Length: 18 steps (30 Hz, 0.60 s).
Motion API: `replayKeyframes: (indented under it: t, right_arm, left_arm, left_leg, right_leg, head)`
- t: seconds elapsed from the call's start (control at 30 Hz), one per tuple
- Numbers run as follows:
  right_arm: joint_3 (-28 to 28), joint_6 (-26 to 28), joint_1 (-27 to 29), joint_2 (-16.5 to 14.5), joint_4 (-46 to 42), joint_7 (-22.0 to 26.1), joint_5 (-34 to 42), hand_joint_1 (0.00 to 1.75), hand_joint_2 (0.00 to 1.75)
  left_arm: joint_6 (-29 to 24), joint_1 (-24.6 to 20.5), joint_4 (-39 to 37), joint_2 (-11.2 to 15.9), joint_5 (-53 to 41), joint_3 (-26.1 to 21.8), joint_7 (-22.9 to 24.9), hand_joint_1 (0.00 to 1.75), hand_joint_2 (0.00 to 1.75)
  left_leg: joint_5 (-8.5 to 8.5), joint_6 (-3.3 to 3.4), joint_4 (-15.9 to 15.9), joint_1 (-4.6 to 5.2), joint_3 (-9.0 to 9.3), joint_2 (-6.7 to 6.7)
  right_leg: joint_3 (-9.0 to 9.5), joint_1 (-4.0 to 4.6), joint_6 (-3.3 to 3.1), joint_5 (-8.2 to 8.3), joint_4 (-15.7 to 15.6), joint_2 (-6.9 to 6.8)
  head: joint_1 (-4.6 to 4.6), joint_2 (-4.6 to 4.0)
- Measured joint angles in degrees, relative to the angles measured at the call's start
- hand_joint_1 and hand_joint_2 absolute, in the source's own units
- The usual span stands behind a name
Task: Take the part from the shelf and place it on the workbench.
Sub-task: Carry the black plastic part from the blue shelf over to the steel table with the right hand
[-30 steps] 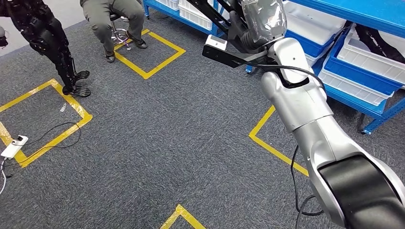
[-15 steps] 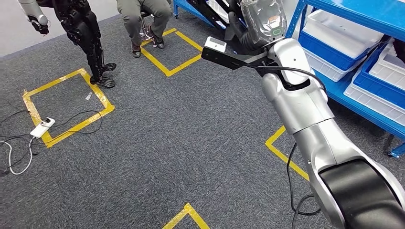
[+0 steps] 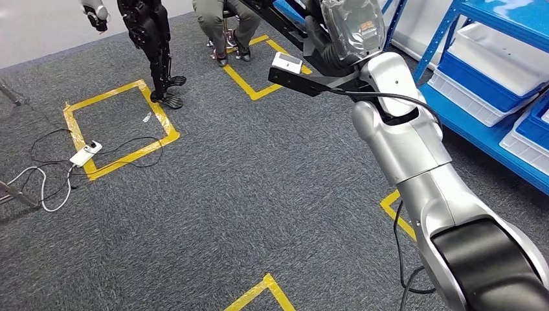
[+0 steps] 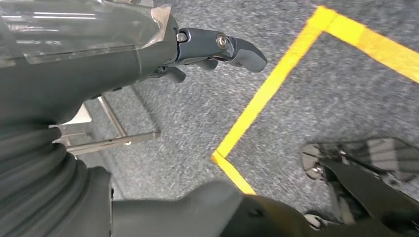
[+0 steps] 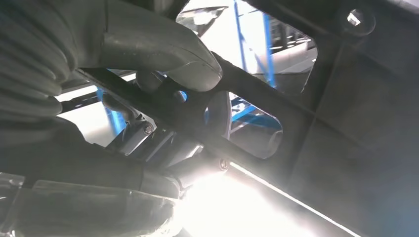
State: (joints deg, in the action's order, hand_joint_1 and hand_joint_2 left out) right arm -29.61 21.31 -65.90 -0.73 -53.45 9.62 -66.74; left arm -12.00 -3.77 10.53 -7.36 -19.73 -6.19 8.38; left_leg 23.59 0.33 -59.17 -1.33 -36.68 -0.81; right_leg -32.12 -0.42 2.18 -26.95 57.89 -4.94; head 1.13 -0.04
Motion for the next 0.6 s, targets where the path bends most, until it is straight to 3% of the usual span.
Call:
replayKeyframes:
  t: [0.07,0.13,0.2,0.23,0.3,0.37,0.43,0.47,0.53,0.6]
  right_arm:
    - [-0.1,0.1,0.0,0.0,0.0,0.0,0.1,1.71,1.75]
    - [-0.1,0.2,0.1,0.1,0.0,0.0,0.2,1.71,1.75]
    - [-0.1,0.2,0.5,0.2,0.1,0.0,0.2,1.71,1.75]
    - [-0.1,0.2,0.6,0.2,0.2,0.1,0.2,1.71,1.75]
    - [-0.1,0.2,0.5,0.2,0.2,0.2,0.2,1.71,1.75]
    - [-0.1,0.2,0.1,0.1,0.3,0.2,0.2,1.71,1.75]
    - [-0.3,0.2,-0.4,-0.2,0.5,0.3,0.2,1.71,1.75]
    - [-0.3,0.2,-0.6,-0.4,0.6,0.4,0.3,1.71,1.75]
    - [-0.5,0.3,-0.7,-0.7,0.9,0.7,0.4,1.71,1.75]
    - [-0.6,0.4,-0.8,-1.0,1.1,1.0,0.5,1.71,1.75]
  left_arm:
    - [0.0,0.0,0.0,0.1,0.0,0.2,0.1,0.0,1.75]
    - [0.0,0.0,0.0,0.1,0.0,0.3,0.2,0.0,1.75]
    - [0.0,0.0,0.0,0.1,0.0,0.4,0.2,0.0,1.75]
    - [-0.1,0.0,0.0,0.1,0.0,0.4,0.1,0.0,1.75]
    - [-0.3,0.0,0.0,0.0,0.0,0.4,0.0,0.0,1.75]
    - [-0.7,0.0,0.0,-0.2,0.1,0.4,-0.1,0.0,1.75]
    - [-0.7,0.1,0.0,-0.5,0.1,0.4,-0.1,0.0,1.75]
    - [-0.6,0.1,0.0,-0.6,0.0,0.4,-0.2,0.0,1.75]
    - [-0.2,0.2,0.0,-0.7,-0.4,0.4,0.0,0.0,1.75]
    - [0.0,0.3,0.0,-0.7,-0.9,0.6,0.1,0.0,1.75]
  left_leg:
    - [-0.43,1.07,0.4,0.09,-0.03,0.87]
    - [-0.6,1.59,0.4,0.13,-0.22,1.76]
    - [-0.66,1.8,0.4,0.39,-0.33,2.93]
    - [-0.7,1.87,0.4,0.57,-0.34,3.56]
    - [-0.8,1.95,0.4,0.86,-0.31,4.82]
    - [-0.95,1.8,0.4,1.06,-0.45,5.75]
    - [-1.2,1.39,0.4,1.08,-0.7,6.46]
    - [-1.34,1.11,0.5,1.1,-0.79,6.81]
    - [-0.7,0.68,-0.3,1.2,-1.31,5.68]
    - [2.18,0.24,-5.0,1.18,-3.52,3.18]
  right_leg:
    - [-1.61,-0.44,0.2,-1.95,3.3,1.56]
    - [-5.35,-0.54,-0.15,-5.35,10.9,3.71]
    - [-8.34,-0.34,-0.08,-7.03,16.7,4.51]
    - [-8.34,-0.16,0.07,-6.52,16.5,4.72]
    - [-5.32,0.17,0.17,-3.43,9.8,5.61]
    - [-1.92,0.58,-0.52,-0.58,2.6,7.1]
    - [-0.87,1.06,-1.36,0.34,0.4,7.49]
    - [-0.76,1.04,-1.69,0.55,0.2,6.99]
    - [-0.42,0.38,-2.51,0.99,-0.4,5.98]
    - [-0.19,-0.13,-3.42,1.27,-0.9,4.92]
  head:
    - [-0.12,0.0]
    - [-0.25,0.0]
    - [-0.28,0.0]
    - [-0.3,0.0]
    - [-0.33,0.0]
    - [-0.33,0.0]
    - [-0.33,0.0]
    - [-0.39,0.0]
    - [-0.3,0.0]
    - [-0.08,0.0]
